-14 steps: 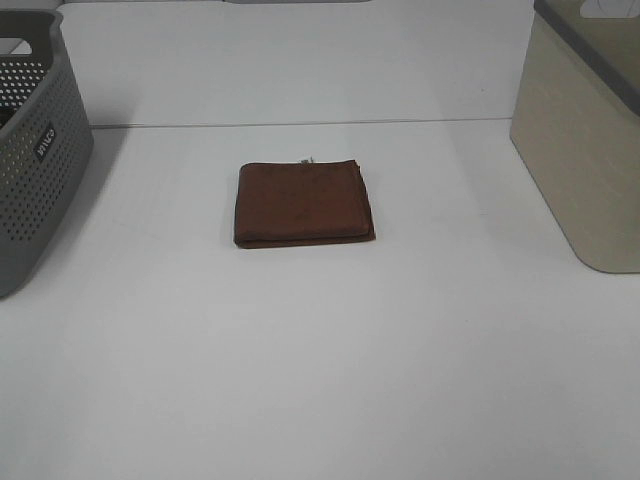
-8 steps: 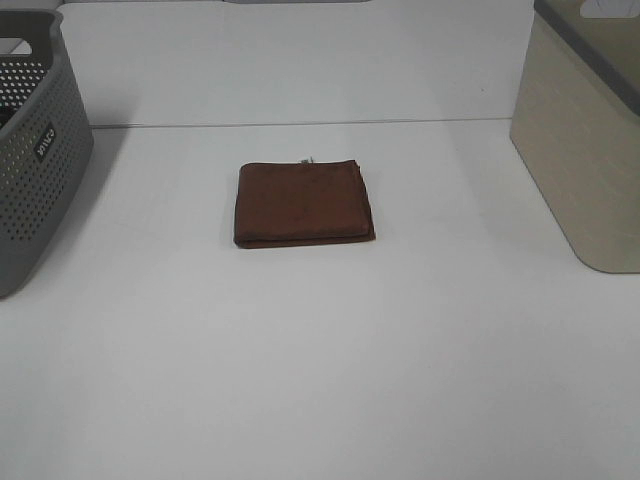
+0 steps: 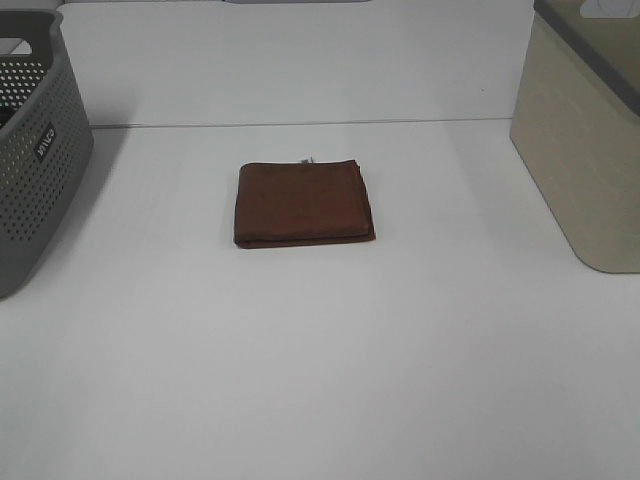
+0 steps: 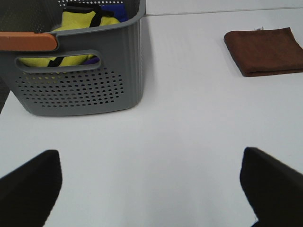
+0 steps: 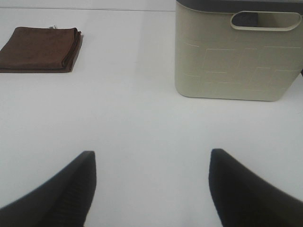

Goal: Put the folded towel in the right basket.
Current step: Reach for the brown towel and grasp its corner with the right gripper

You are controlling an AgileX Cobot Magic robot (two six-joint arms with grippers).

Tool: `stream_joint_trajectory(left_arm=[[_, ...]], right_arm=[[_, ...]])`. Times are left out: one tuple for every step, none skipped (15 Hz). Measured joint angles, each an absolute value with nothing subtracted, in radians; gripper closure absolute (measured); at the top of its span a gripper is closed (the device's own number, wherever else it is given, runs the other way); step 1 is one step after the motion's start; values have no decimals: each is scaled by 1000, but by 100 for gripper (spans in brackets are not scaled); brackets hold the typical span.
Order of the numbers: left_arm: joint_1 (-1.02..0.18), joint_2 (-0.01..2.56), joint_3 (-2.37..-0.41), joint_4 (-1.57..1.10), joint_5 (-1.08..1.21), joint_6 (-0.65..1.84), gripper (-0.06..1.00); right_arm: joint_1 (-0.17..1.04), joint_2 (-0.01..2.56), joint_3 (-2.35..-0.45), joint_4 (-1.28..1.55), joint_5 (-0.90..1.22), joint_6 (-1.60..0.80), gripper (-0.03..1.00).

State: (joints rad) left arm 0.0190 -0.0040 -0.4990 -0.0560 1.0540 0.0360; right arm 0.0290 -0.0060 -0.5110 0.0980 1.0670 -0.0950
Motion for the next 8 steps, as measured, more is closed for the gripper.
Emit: stream_joint_trajectory(left_arm=[[19, -4, -499, -56, 1054, 36, -3], [19, -4, -499, -56, 1054, 36, -3], [19, -4, -499, -56, 1054, 36, -3], [19, -4, -499, -56, 1054, 36, -3], [19, -4, -499, -56, 1054, 36, -3], [19, -4, -499, -56, 1054, 36, -3], [19, -4, -499, -56, 1054, 36, -3], [19, -4, -499, -56, 1054, 36, -3]], right_arm=[[29, -6, -511, 98, 1067, -95, 32], [29, -6, -511, 98, 1067, -95, 32], [29, -6, -511, 98, 1067, -95, 32], [29, -6, -511, 98, 1067, -95, 32], [29, -6, -511, 98, 1067, -95, 32], [29, -6, -511, 98, 1067, -95, 32], [29, -6, -511, 98, 1067, -95, 32], [29, -6, -511, 98, 1067, -95, 32]])
